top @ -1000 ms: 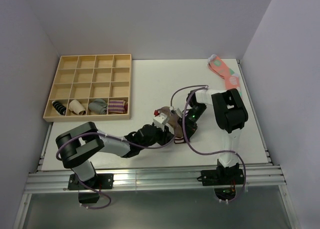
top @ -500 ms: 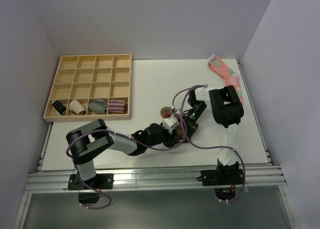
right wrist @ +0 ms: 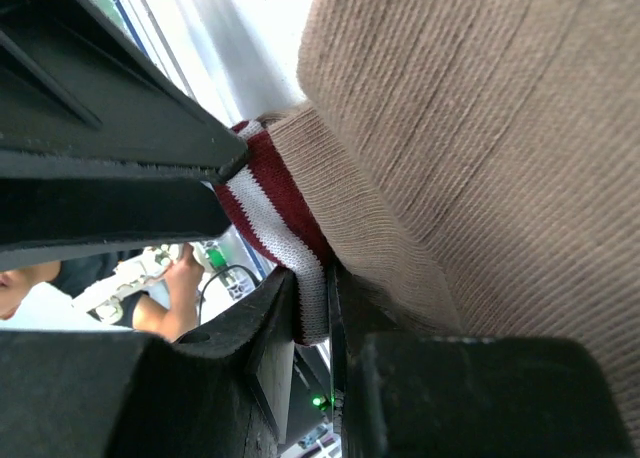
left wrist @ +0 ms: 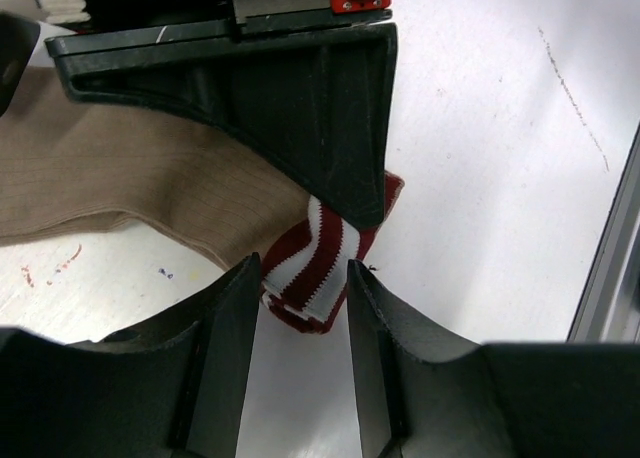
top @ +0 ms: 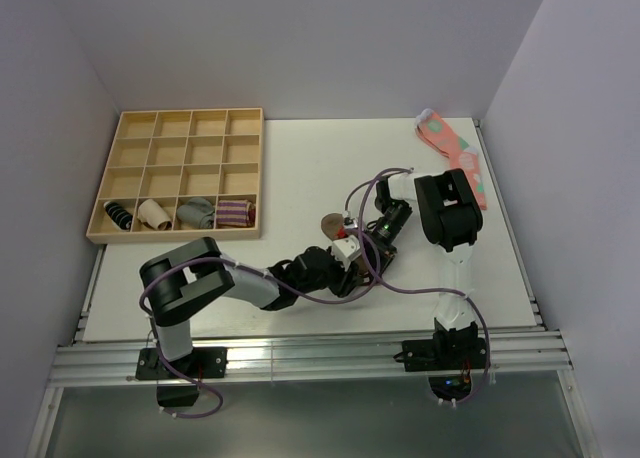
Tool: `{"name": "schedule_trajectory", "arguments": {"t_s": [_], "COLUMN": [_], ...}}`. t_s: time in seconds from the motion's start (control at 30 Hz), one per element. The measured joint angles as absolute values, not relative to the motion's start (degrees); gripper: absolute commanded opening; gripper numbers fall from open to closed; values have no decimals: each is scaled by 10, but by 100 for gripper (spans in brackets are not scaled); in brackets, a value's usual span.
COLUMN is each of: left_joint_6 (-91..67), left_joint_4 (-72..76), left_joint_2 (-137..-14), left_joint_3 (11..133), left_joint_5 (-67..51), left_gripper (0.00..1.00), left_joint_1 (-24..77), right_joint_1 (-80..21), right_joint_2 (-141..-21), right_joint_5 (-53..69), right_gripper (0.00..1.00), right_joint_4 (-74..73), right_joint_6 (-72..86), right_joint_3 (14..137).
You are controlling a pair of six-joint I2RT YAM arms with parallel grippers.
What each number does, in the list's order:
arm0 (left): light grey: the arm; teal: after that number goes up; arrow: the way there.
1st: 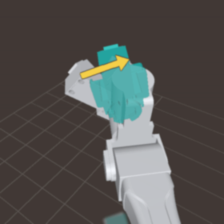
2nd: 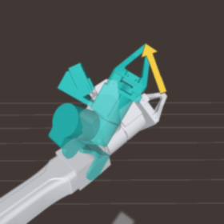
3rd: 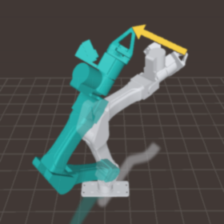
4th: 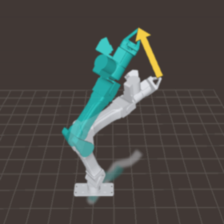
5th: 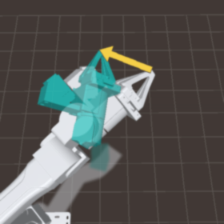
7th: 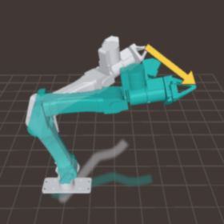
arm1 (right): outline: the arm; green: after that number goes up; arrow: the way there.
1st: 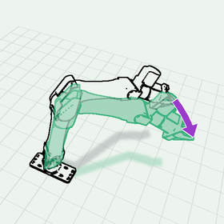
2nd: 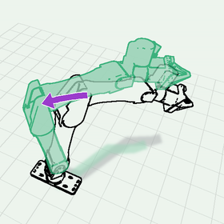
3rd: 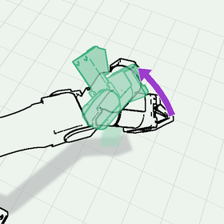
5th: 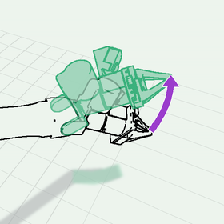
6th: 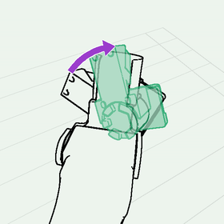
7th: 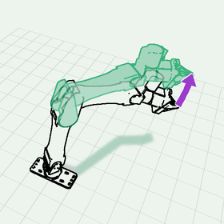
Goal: Roll the socks
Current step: Roll the sock at the center of the board.
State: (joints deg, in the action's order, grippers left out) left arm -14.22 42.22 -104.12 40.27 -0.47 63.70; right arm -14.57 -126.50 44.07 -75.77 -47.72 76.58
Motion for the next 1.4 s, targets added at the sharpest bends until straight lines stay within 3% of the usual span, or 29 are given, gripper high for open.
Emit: {"name": "schedule_trajectory", "arguments": {"t_s": [0.43, 0.83, 0.97, 1.2, 1.4], "left_joint_6": [-131, -139, -158, -219, -279], "left_joint_4": [433, 440, 438, 403, 329], "left_joint_2": [-1075, -1093, -1100, -1123, -1128], "left_joint_3": [425, 436, 443, 486, 526], "left_joint_5": [-31, -70, -101, -155, -151], "left_gripper": [41, 11, 3, 0, 0], "left_joint_1": [637, 624, 611, 587, 584], "right_joint_1": [-143, -140, -138, -132, -130], "right_joint_2": [-1267, -1267, -1267, -1239, -1187], "right_joint_5": [439, 435, 432, 425, 414], "right_gripper": [14, 15, 23, 44, 48], "right_joint_4": [-761, -762, -761, -743, -691], "right_joint_6": [-474, -473, -471, -442, -405], "right_joint_3": [768, 768, 768, 752, 729]}}
